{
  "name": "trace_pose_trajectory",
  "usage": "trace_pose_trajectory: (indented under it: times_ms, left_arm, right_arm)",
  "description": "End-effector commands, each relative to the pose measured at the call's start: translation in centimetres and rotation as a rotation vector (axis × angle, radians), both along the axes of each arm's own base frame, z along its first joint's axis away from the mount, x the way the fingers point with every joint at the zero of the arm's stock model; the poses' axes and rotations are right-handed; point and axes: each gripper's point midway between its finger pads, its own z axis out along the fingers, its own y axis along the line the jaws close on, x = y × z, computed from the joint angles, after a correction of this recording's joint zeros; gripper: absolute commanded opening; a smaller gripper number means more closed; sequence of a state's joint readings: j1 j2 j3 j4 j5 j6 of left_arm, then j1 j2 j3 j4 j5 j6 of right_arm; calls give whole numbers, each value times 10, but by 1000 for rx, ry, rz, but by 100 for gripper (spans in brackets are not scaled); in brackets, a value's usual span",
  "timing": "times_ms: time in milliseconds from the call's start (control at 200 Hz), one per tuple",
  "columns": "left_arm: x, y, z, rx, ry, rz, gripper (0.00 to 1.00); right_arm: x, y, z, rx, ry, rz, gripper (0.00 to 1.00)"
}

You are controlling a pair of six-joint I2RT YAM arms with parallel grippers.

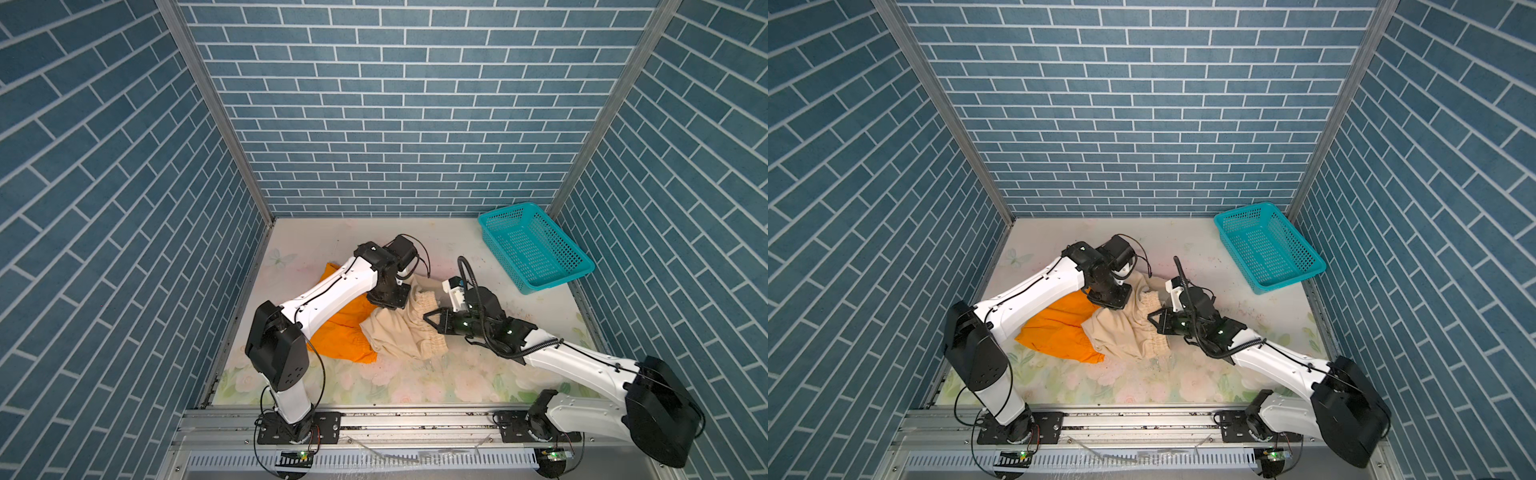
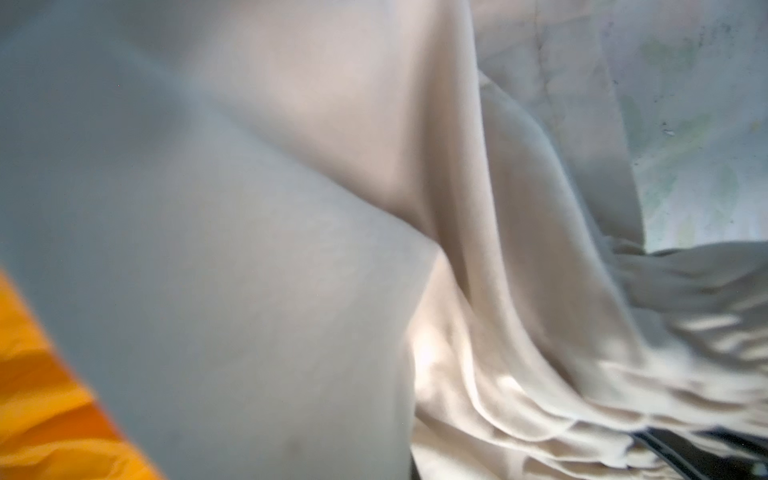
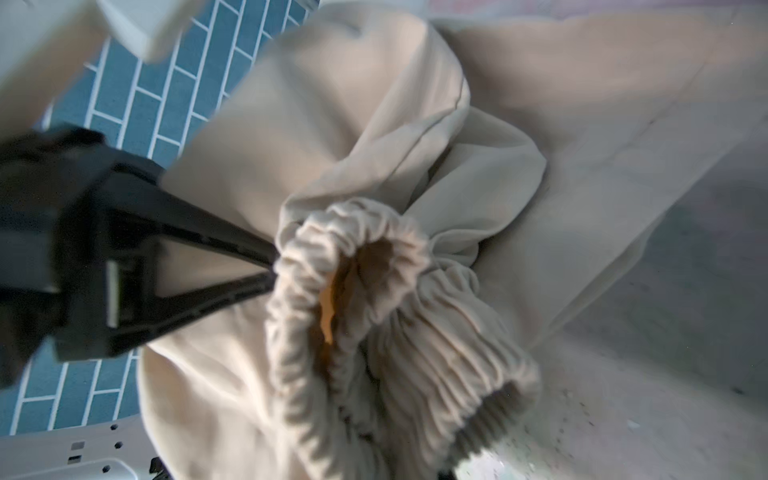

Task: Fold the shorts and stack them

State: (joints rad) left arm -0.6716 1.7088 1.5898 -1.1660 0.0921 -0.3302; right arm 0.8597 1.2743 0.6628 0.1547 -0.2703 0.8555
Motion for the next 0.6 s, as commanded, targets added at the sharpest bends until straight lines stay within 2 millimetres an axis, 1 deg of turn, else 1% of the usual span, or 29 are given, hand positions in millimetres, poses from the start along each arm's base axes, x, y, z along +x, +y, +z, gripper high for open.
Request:
trace_pose_trajectory:
  times_ms: [0, 80, 145, 180, 250, 280, 310, 400, 460, 505, 530, 560, 595]
  left_arm:
    - [-2, 59, 25, 131, -44, -42, 0]
    - [4, 91, 30, 120, -45, 16, 0]
    - [5, 115, 33, 134, -50, 49, 0]
    - [7, 126, 35, 139, -63, 64, 0]
    - [10, 145, 32, 123, -75, 102, 0]
    - [11, 152, 29, 115, -74, 122, 0]
    - [12, 158, 25, 111, -69, 141, 0]
    - [14, 178, 7, 134, -40, 202, 0]
    - [16, 191, -7, 161, -16, 254, 0]
    - [19, 197, -18, 156, -1, 284, 0]
    - [21, 200, -24, 154, 8, 296, 0]
    - [24, 203, -30, 154, 19, 310, 0]
    - [27, 206, -37, 155, 31, 321, 0]
  right_arm:
    - [14, 43, 33, 69, -142, 27, 0]
    - [18, 76, 43, 106, -181, 72, 0]
    - [19, 100, 47, 115, -205, 104, 0]
    - [20, 110, 46, 113, -216, 114, 0]
    - [21, 126, 35, 103, -210, 126, 0]
    - [22, 133, 31, 107, -202, 136, 0]
    - [22, 138, 23, 102, -182, 140, 0]
    - [18, 153, 5, 123, -126, 170, 0]
    - [19, 154, -3, 120, -108, 162, 0]
    - [22, 154, -7, 110, -110, 148, 0]
    - [22, 155, -11, 105, -102, 149, 7]
    - [22, 157, -15, 103, -85, 153, 18]
    - [22, 157, -18, 97, -69, 154, 26]
